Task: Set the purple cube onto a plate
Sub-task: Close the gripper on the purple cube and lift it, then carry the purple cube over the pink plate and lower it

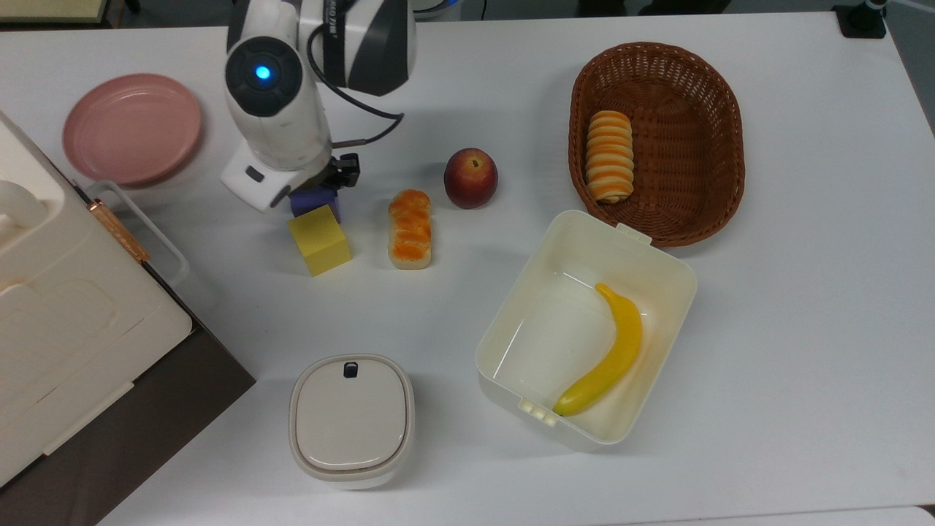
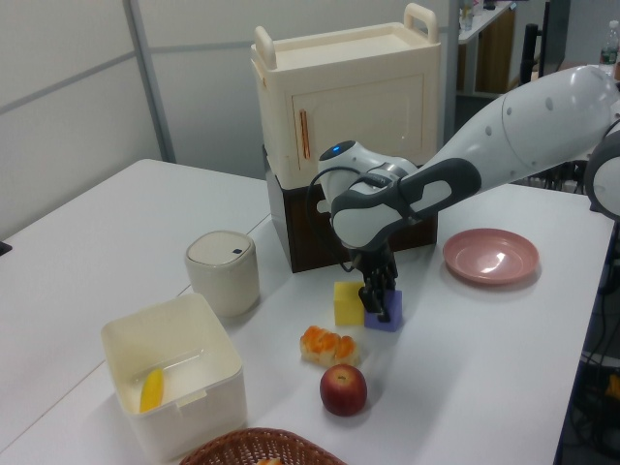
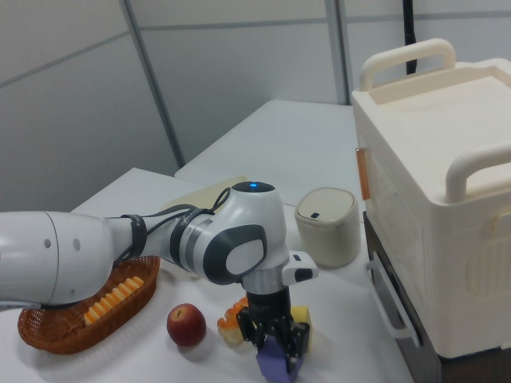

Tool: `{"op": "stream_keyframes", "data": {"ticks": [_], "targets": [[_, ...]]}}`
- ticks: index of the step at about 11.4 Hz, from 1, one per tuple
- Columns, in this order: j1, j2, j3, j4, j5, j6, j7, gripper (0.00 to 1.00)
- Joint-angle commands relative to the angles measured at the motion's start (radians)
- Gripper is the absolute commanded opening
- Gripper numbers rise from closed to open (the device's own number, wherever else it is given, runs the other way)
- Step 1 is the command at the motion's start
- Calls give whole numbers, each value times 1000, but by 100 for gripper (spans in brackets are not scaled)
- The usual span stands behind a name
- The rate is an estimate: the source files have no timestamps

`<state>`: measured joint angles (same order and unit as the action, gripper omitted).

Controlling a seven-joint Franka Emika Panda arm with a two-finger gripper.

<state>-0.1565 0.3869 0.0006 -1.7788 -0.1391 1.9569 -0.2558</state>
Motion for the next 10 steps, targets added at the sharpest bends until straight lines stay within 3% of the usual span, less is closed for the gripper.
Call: {"op": "stream_keyframes", "data": {"ticks": [1,3,8,9,10], "targets": [[-87,-104,1,-21,-43,-128,-127,39],[-177,-141,1,-21,-45,-145,-204,39],[-406,-120,1,-14,-102,-115,-365,41],[-440,-102,1,-11,-106,-86,-368,44],[-460,-88,-2,-11,-106,-47,-367,55]]}}
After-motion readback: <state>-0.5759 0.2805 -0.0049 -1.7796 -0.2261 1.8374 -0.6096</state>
